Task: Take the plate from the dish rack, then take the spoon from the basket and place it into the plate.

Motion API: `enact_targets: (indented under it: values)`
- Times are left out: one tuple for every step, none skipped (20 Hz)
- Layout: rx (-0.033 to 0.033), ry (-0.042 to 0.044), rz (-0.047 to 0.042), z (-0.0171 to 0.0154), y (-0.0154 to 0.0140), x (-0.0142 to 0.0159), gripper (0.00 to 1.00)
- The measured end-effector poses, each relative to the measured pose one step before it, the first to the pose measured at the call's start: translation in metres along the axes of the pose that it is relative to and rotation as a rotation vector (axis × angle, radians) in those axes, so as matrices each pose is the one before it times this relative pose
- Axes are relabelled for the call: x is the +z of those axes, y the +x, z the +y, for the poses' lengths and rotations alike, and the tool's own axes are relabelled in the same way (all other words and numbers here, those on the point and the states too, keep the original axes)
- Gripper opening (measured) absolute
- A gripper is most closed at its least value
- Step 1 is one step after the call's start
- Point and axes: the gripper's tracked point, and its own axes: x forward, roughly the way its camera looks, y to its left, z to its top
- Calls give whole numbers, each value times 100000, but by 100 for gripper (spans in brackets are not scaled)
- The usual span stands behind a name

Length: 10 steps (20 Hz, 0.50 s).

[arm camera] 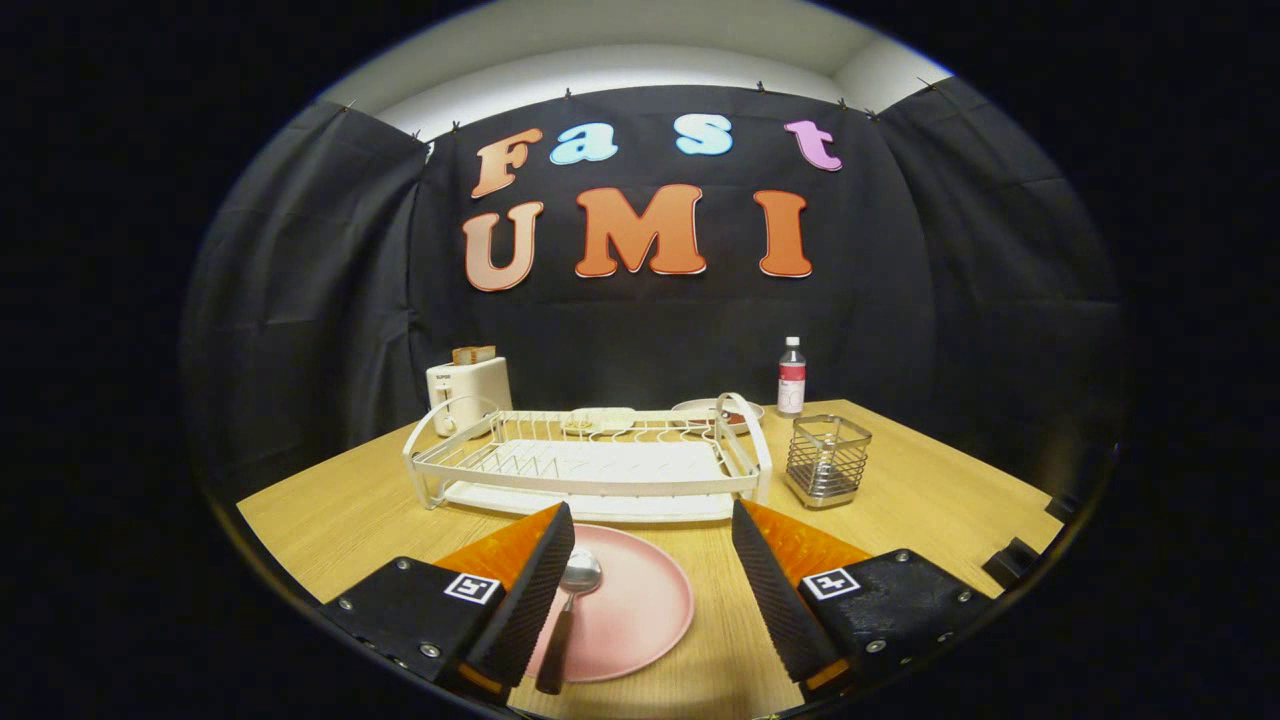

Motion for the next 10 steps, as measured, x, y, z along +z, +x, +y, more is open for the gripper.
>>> enact_targets:
  values:
    - [-711, -201, -796, -785, -147, 618, 97]
    - [-1302, -476, -913, -954, -25, 631, 97]
    - [-1431, -716, -887, -985, -23, 556, 97]
    - [-1396, -641, -686, -944, -23, 474, 97]
    - [-790, -215, -409, -747, -60, 300, 97]
    - [-34, 83, -235, -586, -98, 360, 97]
    - [-259, 308, 86, -595, -22, 163, 97]
    - [-683, 312, 309, -808, -5, 103, 97]
    - [-759, 131, 15, -799, -83, 126, 97]
    - [-1620, -120, -313, -1030, -126, 256, 97]
